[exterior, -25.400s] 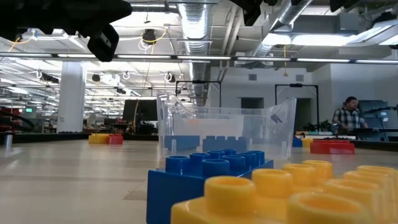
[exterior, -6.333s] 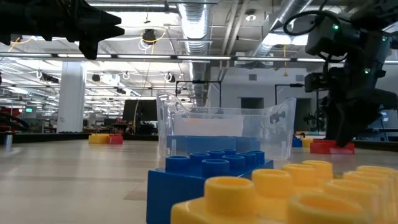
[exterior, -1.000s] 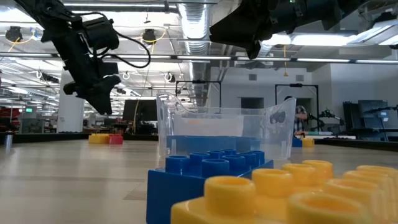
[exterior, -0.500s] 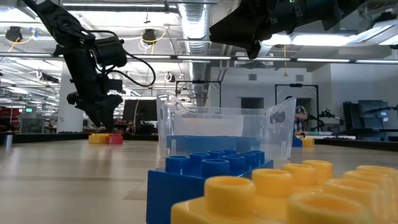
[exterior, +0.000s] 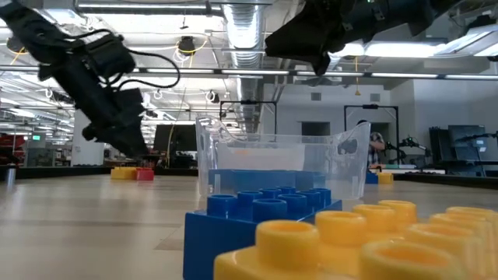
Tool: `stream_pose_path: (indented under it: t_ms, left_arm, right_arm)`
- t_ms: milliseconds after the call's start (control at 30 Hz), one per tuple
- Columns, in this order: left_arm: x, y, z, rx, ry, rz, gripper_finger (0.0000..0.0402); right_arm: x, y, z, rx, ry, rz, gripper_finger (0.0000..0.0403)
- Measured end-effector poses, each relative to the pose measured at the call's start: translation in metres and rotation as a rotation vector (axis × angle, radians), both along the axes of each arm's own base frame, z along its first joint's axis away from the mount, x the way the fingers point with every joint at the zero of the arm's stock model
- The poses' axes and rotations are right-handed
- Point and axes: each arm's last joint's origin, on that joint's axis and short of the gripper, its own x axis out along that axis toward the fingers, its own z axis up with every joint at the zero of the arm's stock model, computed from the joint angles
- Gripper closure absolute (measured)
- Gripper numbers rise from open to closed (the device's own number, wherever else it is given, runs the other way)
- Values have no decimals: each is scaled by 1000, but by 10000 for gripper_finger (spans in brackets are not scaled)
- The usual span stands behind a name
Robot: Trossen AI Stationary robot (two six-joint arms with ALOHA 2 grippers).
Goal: Sort & place blocks by color
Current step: Put the yellow game piece into the white bin
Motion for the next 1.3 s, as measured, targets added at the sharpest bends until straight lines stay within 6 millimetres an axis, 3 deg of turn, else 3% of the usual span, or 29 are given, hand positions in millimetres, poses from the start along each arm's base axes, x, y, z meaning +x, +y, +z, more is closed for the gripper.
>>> stream_pose_path:
  t_ms: [333, 833, 1300]
  left_arm:
    - [-16, -4, -9, 49, 124, 160, 95]
    - [-9, 1, -14, 60, 131, 155, 95]
    - [2, 9, -37, 39, 219, 141, 107]
  right_arm:
    - [2, -1, 6, 0, -63, -5, 285]
    - [2, -3, 6, -7, -63, -11, 285]
    - [2, -3, 6, -7, -63, -10, 285]
